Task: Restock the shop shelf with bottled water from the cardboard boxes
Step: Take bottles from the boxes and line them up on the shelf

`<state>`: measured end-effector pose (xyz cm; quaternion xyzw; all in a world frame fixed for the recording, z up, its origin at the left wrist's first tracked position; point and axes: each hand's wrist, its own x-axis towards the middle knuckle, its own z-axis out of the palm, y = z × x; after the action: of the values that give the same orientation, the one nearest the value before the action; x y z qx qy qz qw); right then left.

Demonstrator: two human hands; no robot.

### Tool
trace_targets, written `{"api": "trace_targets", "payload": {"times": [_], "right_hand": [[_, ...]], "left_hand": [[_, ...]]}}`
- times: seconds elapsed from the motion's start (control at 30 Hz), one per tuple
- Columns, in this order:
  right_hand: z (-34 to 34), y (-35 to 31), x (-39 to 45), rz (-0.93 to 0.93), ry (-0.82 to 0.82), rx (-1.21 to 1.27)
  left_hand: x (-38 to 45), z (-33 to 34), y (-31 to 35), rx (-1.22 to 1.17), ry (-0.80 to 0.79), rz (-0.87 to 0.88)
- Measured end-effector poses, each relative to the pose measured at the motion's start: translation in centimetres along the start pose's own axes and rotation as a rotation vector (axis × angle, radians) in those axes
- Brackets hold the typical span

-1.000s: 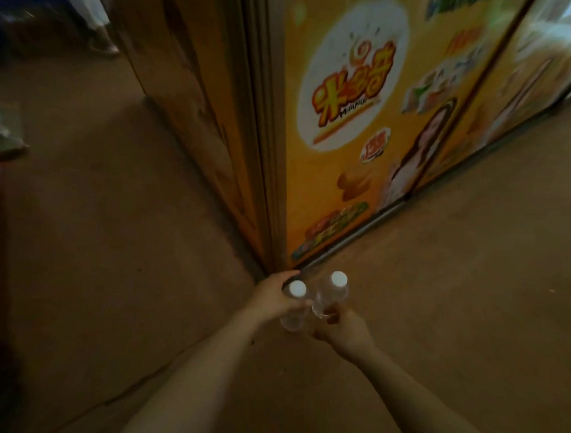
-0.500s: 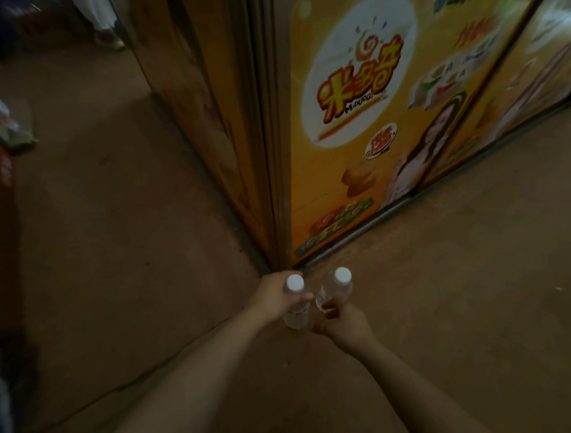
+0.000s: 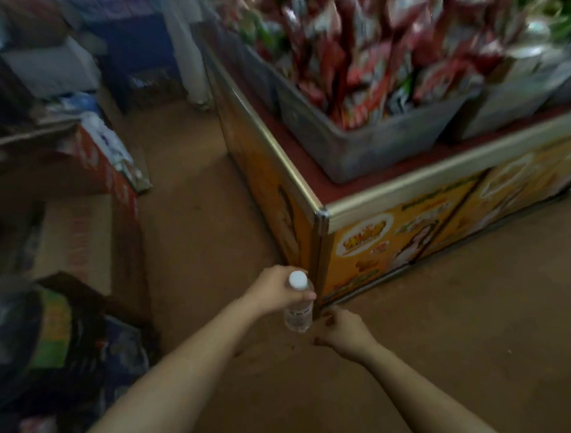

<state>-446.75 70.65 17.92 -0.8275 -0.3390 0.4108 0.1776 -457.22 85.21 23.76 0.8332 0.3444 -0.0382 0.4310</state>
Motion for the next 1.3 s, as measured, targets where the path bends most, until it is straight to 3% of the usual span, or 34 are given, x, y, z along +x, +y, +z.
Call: {"api": "trace_targets", "payload": {"times": [0.27,0.5,0.63,0.8,1.0,1.3], "right_hand": [[-9.5,-16.4,-11.0,-0.221,-0.027,0.063],[-13.1,-30.9,-19.8,-0.581,-0.358,0.136],[-12.0,-36.7,-24.8,-0.721,-0.412,0.077],[-7.8,-42.7,-30.6,-0.911,-0.420,0.042],[-1.0,-49.3,-37.6,-1.104,-0.482,-0.045],[17.3,-57.7,-47.7,-1.241,-0.592,-0.018]], "left_hand": [[-14.5,-19.2,13.7,0.055,0.190,0.011],[-27.9,-29.3,19.7,0.132,0.425,-0.066],[-35.5,-32.4,21.1,0.140,0.584,-0.113],[-45.5,-34.1,20.2,0.143,0.832,-0.205],[-56.6,-35.9,15.9,0.080,1.002,-0.356],[-74.6,-36.4,6.6,-0.085,1.236,-0.507]]}}
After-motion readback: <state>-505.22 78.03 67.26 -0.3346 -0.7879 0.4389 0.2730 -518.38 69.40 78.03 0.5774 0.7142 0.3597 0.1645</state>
